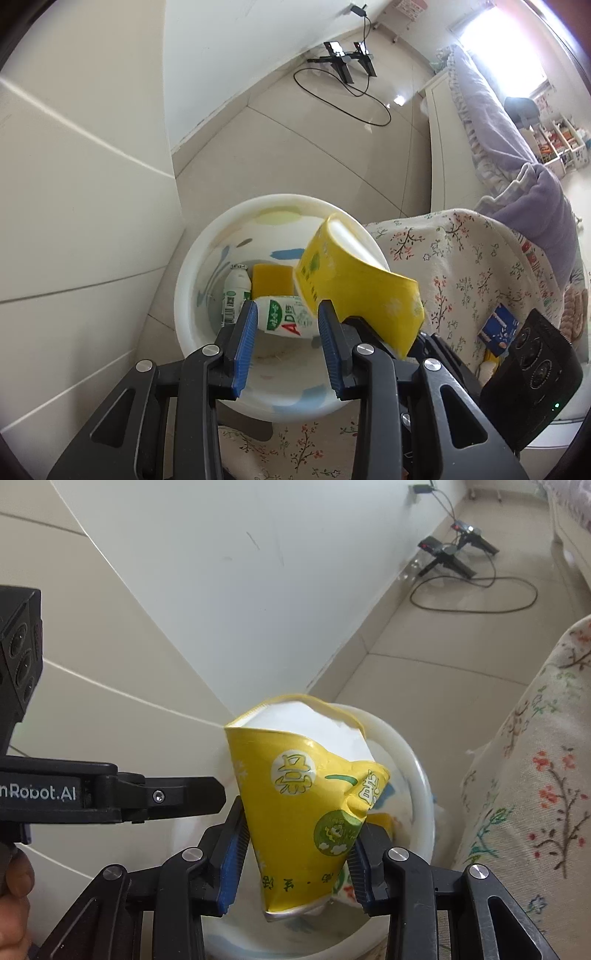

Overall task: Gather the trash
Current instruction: 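Carry bottle and yellow cup over the basin and open both tools, then grasp the blue carton with the left tool while the right tool grasps the light-blue milk carton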

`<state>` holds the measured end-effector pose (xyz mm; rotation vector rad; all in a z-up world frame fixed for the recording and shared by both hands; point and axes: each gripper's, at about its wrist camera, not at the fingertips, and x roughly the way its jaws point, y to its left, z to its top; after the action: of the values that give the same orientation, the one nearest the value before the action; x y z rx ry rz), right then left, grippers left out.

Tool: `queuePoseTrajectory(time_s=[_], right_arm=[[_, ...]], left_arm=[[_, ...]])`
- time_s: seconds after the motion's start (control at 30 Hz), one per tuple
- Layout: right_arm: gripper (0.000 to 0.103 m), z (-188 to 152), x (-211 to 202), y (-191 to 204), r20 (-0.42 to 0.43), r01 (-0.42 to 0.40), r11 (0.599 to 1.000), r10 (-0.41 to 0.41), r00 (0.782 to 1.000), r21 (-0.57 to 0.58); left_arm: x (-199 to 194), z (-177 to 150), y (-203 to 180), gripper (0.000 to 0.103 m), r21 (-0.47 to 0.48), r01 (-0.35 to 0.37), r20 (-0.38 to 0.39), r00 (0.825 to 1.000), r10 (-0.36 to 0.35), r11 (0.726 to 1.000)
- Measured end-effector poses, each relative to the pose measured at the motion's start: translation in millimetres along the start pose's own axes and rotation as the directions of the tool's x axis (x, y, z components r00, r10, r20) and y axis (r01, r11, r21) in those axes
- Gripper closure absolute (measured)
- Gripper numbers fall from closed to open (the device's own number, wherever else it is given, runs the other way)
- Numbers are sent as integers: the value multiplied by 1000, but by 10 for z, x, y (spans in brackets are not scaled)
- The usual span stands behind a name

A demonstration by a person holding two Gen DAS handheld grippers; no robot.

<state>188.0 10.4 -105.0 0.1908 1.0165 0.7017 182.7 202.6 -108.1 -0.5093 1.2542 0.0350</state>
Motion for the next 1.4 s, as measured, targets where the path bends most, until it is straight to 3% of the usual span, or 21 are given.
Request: queuePoseTrajectory(time_s=[0.1, 0.43, 0.67, 0.87, 0.93, 1.0, 1.17, 1.3, 1.4], right_arm=[[51, 23, 15, -42, -4, -50, 998, 50, 999, 40], [51, 52, -203, -143, 30, -30, 996, 28, 999, 79], [51, -2, -483, -169, 32, 39, 997, -42, 999, 72], [51, 33, -1039, -168, 67, 123, 992, -124, 990, 31], [50, 49, -1281, -191, 80, 160, 987, -161, 984, 19], [50, 54, -1524, -237, 90, 200, 980, -200, 976, 14], [50, 32, -2103, -413, 103, 297, 955, -298, 949, 21], [48, -20, -2522, -612, 101, 352, 935, -355, 929, 50], [46, -126, -2856, -815, 96, 424, 904, -427, 899, 50]], left_arm=[[-55, 19, 39, 67, -25, 9, 13, 1000, -8, 1000], [-112, 10, 47, 67, -37, 25, 18, 1000, -24, 999], [-134, -46, -216, 67, 24, 35, 15, 999, -35, 999], [-153, -146, -635, 66, 116, 53, 14, 998, -55, 992], [-141, -210, -822, 56, 154, 54, 13, 998, -57, 987], [-110, -288, -1020, 54, 191, 60, 7, 998, -63, 980], [-8, -518, -1542, 54, 289, 98, -37, 995, -91, 952], [73, -765, -1981, 54, 381, 131, -77, 991, -110, 915], [115, -915, -2248, 53, 439, 133, -81, 991, -108, 888]])
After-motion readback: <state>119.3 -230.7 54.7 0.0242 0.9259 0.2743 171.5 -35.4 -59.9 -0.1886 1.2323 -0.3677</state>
